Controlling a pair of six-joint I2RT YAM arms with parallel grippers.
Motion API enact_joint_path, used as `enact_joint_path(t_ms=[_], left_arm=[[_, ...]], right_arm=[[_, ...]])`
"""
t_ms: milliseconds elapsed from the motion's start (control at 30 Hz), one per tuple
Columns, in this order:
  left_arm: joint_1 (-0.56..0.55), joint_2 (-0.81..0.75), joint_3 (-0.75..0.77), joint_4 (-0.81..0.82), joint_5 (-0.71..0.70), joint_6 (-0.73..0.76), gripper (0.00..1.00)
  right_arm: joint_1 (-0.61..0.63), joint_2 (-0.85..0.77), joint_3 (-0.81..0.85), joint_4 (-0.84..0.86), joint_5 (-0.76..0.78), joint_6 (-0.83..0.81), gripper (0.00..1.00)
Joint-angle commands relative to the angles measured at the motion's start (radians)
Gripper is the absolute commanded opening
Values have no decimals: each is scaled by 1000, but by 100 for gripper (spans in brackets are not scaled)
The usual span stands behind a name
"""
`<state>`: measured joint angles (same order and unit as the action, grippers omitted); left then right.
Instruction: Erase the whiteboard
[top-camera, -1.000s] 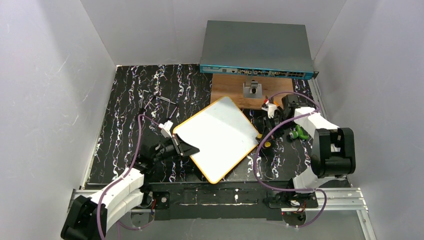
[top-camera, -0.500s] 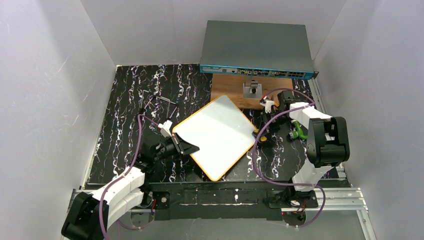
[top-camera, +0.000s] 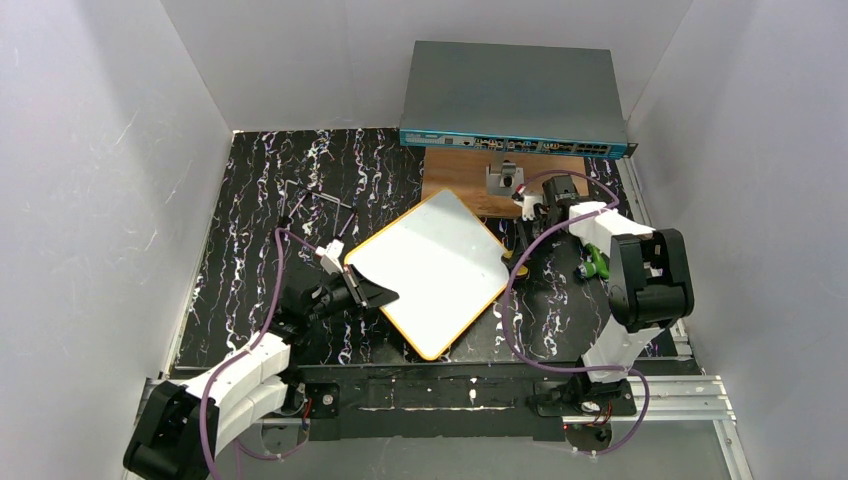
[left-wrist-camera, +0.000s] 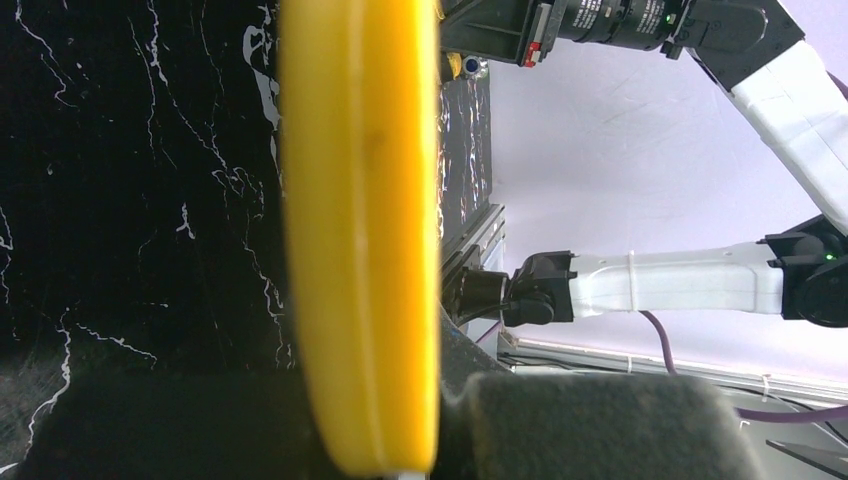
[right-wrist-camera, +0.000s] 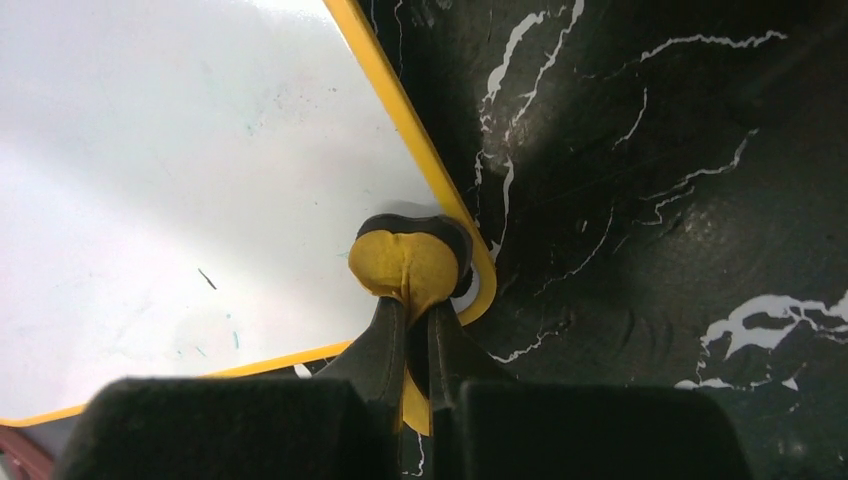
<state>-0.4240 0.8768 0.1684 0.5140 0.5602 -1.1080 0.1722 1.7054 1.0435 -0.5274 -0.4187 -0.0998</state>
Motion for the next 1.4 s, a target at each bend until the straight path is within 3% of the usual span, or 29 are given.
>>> enact_joint_path(t_ms=[0,267,433,600,833,1100,1367], left_arm=[[-1,-7,5,26,1,43,0],[-1,-1,12,29,-14,37,0],[-1,-39,-3,13,-64,8,0],[-1,-67,-28,31,-114,-35,0],[-1,-129,-70,6,-198,-97,0],[-1,-137,-61,11,-224,-141,0],[0,-125,-49,2,-192,-135,0]], right_arm=[[17,88,74,-69,-62,-18,1],[290,0,24,-161,-154,-128,1],[363,-10,0,-174,-231,-126,1],[359,-25,11,-169,-335,-115,1],[141,-125,-94,28,-147,126,1],[149,-70,-119,77,-104,277,1],[312,-52,-57,34,-142,203,1]])
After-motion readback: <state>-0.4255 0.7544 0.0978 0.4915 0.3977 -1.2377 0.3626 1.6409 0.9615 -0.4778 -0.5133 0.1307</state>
